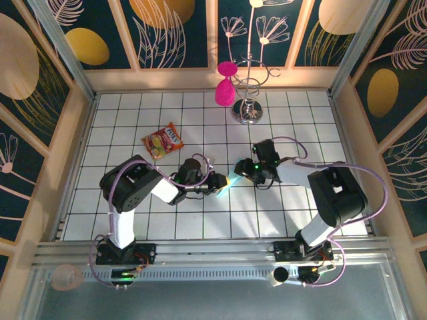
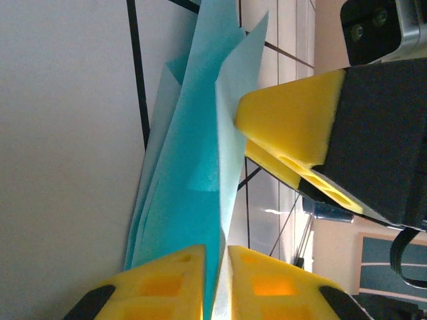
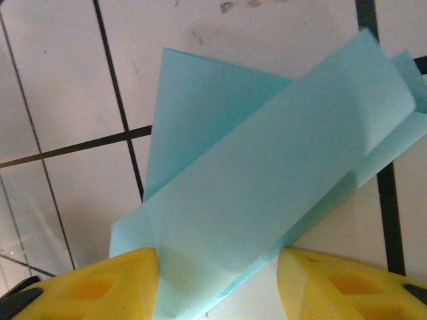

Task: Fold a paper plane with a square sheet of paper (pick it up from the middle)
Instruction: Fold the wing for the fifth time at the center of the table.

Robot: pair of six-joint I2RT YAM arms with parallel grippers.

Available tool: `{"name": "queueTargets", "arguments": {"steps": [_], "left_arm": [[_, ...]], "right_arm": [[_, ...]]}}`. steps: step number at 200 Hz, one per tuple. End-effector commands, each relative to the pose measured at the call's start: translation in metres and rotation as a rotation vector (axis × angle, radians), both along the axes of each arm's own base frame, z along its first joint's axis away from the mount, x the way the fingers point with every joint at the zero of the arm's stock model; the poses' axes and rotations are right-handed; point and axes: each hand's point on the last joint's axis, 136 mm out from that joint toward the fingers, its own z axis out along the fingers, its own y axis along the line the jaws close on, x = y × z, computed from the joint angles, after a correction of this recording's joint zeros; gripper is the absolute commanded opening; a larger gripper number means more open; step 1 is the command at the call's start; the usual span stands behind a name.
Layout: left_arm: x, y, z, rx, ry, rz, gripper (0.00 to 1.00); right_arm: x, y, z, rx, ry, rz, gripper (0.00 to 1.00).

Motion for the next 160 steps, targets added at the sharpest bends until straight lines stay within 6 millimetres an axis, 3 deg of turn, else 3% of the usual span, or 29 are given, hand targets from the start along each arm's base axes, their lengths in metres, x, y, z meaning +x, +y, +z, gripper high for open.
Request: {"name": "queueTargets", "arguments": {"steps": [1,90,160], "left_arm": [[0.004,0.010,0.005,0.049,-0.048,0.020,0.19],[0.000,0.029,0.003,0.186,-0.122,0.020,0.35],[-0.004,0.014,0.001,0.297,-0.190,-0.045,0.41]], "right_arm": [[-0.005,-0.008,-0.032,-0.120,0.044,-0.010,0.52],[-0.007,-0.006,-0.045,-0.150,0.115,-0.034,0.53],[-0.012,-0.007,-0.055,-0.160,0.159,-0.053,0.52]]}}
